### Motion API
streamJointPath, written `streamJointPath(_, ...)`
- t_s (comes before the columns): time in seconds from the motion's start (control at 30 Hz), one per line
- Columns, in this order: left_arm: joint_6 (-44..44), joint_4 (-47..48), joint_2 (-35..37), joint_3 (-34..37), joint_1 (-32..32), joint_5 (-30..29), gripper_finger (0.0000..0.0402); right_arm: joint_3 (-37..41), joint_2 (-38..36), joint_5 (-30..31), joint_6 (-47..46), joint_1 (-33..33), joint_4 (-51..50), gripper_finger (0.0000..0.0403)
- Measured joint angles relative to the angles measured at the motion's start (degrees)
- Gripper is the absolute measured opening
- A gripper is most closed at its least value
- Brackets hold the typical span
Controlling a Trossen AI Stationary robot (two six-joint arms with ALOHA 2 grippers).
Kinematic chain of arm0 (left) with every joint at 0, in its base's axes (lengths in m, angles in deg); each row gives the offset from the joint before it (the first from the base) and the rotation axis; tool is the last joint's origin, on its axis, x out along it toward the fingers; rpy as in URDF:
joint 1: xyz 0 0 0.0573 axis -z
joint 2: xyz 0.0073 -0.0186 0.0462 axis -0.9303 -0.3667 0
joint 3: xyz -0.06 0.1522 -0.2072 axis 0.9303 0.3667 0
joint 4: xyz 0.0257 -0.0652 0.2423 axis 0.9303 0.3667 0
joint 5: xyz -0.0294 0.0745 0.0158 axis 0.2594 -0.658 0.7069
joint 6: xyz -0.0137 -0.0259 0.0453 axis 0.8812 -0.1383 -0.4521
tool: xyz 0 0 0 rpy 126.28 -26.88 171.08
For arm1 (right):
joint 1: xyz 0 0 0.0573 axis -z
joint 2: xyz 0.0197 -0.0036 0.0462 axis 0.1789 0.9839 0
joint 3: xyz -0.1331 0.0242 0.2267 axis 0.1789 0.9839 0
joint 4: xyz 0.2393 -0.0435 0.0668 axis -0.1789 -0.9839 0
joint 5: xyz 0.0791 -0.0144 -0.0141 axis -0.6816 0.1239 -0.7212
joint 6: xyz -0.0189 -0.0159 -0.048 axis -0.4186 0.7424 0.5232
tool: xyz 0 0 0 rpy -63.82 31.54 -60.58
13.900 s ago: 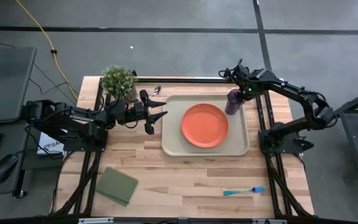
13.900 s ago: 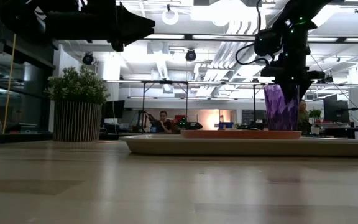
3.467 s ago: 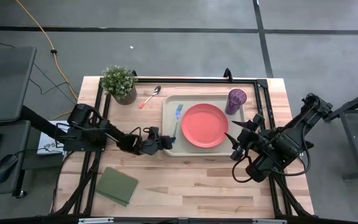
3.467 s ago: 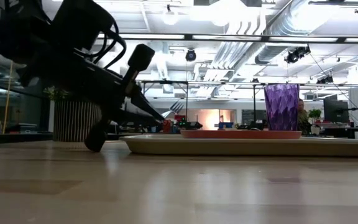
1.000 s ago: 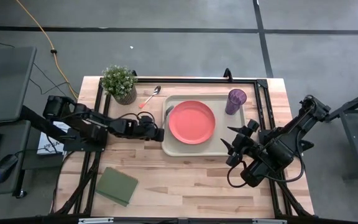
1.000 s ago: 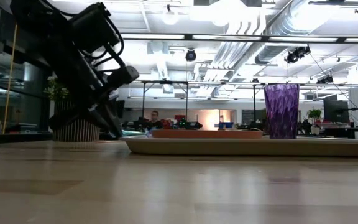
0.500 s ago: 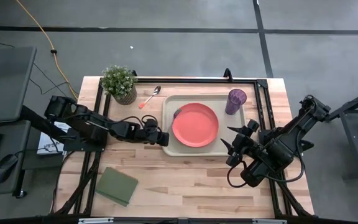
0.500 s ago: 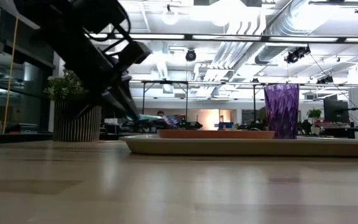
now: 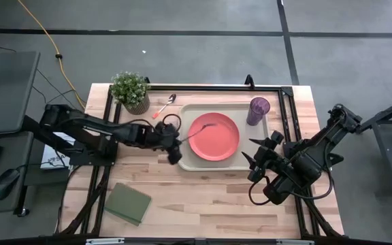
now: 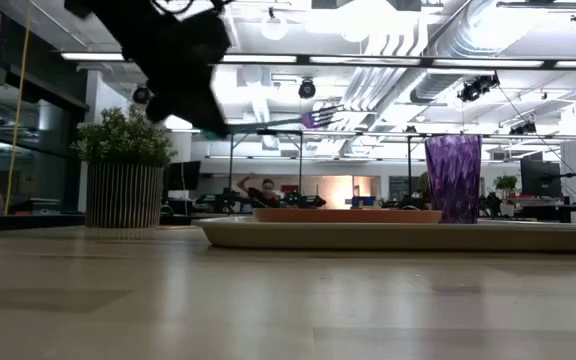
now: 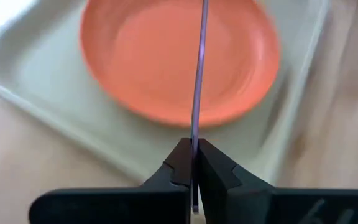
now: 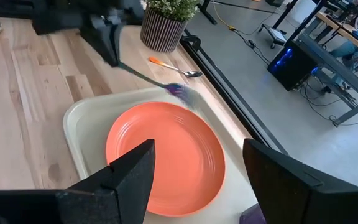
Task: Pick and place plate/cup/fork/spoon on tray
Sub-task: Put the blue fork on the white serving tray to the left of the orange plate
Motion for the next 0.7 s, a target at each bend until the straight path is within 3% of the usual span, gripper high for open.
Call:
streamJointPath(0.17, -20.68, 13.6, 2.35, -3.88, 2.16, -3.0, 0.0, 0.0, -0.02, 0.9, 0.0, -0.01, -0.08, 0.0236)
streamJointPath(0.33, -34.07, 16.71, 2.2, -5.96, 5.89, 1.98, 0.0, 0.0, 0.0, 1.07, -0.22, 0.01, -0.21, 0.0236)
streamJointPath(0.47, -37.64, 21.89, 2.05, -8.15, 9.54, 0.32, 0.0, 0.0, 0.0, 0.99, -0.91, 0.01, -0.21, 0.0236)
streamJointPath(0.7, -37.0, 33.83, 2.03, -9.39, 12.24, -7.82, 0.0, 0.0, 0.0, 1.22, -1.7, 0.01, -0.18, 0.0236)
